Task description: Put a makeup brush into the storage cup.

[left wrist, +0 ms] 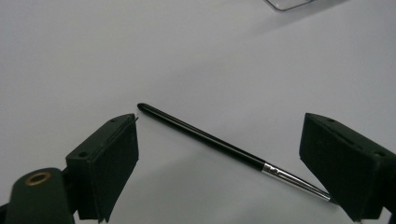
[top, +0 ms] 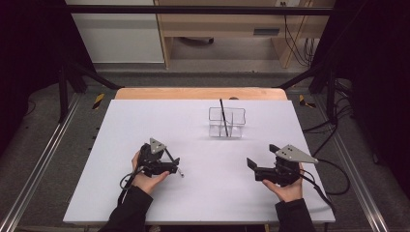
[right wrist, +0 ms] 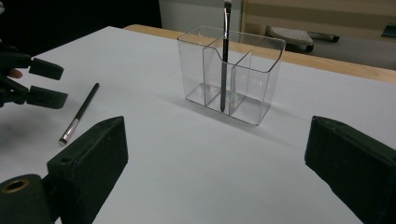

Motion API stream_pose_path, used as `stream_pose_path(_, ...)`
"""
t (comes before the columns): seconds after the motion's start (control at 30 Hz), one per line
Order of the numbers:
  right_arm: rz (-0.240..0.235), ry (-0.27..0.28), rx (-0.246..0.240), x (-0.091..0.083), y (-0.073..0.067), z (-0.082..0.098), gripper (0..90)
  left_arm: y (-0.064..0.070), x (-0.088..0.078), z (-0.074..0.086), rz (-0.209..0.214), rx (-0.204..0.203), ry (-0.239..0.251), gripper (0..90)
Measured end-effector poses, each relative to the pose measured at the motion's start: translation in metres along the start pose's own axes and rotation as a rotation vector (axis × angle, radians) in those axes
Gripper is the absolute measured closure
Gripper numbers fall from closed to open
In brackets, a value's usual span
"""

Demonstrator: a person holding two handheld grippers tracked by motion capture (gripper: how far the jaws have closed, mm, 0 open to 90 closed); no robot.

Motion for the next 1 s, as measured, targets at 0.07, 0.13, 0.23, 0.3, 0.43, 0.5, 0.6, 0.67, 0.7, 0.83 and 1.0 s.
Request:
stream_pose_path(0.07,-0.001,-0.004,-0.003,0.001,0.0,0.001,6.4,0.003,0.003,0.0,0.013,-0.002,-0.007,12.6)
stream_pose_path(0.13,-0.003,-0.008,-0.003,0.002,-0.001,0.002,6.4,0.004,0.005,0.001,0.016,-0.001,-0.017,13.5)
stream_pose_path(0.23,-0.002,-0.009,-0.004,0.003,-0.001,0.002,6.3,0.006,0.01,0.003,0.024,-0.01,-0.038,15.6)
stream_pose_path(0.3,-0.005,-0.006,-0.003,0.002,-0.001,0.001,6.3,0.008,0.012,0.005,0.027,-0.014,-0.052,17.1)
stream_pose_path(0.43,-0.006,-0.002,-0.003,0.001,-0.001,0.001,6.3,0.011,0.017,0.006,0.041,-0.016,-0.061,21.5)
stream_pose_path(0.5,-0.007,-0.003,-0.004,0.002,-0.001,0.001,6.3,0.013,0.019,0.007,0.04,-0.02,-0.067,24.1)
stream_pose_path(0.6,-0.003,-0.004,-0.005,0.002,0.0,0.001,6.3,0.014,0.02,0.008,0.047,-0.025,-0.074,26.2)
stream_pose_path(0.67,-0.006,-0.002,-0.003,0.001,-0.001,0.001,6.3,0.015,0.021,0.008,0.049,-0.027,-0.076,27.6)
stream_pose_path(0.7,-0.006,-0.003,-0.003,0.002,-0.001,0.001,6.3,0.015,0.021,0.008,0.05,-0.025,-0.077,27.8)
stream_pose_path(0.83,-0.005,-0.005,-0.003,0.002,-0.001,0.001,6.3,0.017,0.022,0.009,0.051,-0.024,-0.085,30.8)
stream_pose_path(1.0,-0.006,-0.007,-0.004,0.002,-0.001,0.001,6.3,0.016,0.022,0.009,0.037,-0.027,-0.087,36.3)
Point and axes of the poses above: each handheld gripper's, and its own axes: x roughly forward along the jaws, z roughly out of its underside, y roughly to its right, the point moved 5 cm from there along x, roughly forward along the jaws, and after that the axes turned 15 degrees about x, right-handed, at the moved point
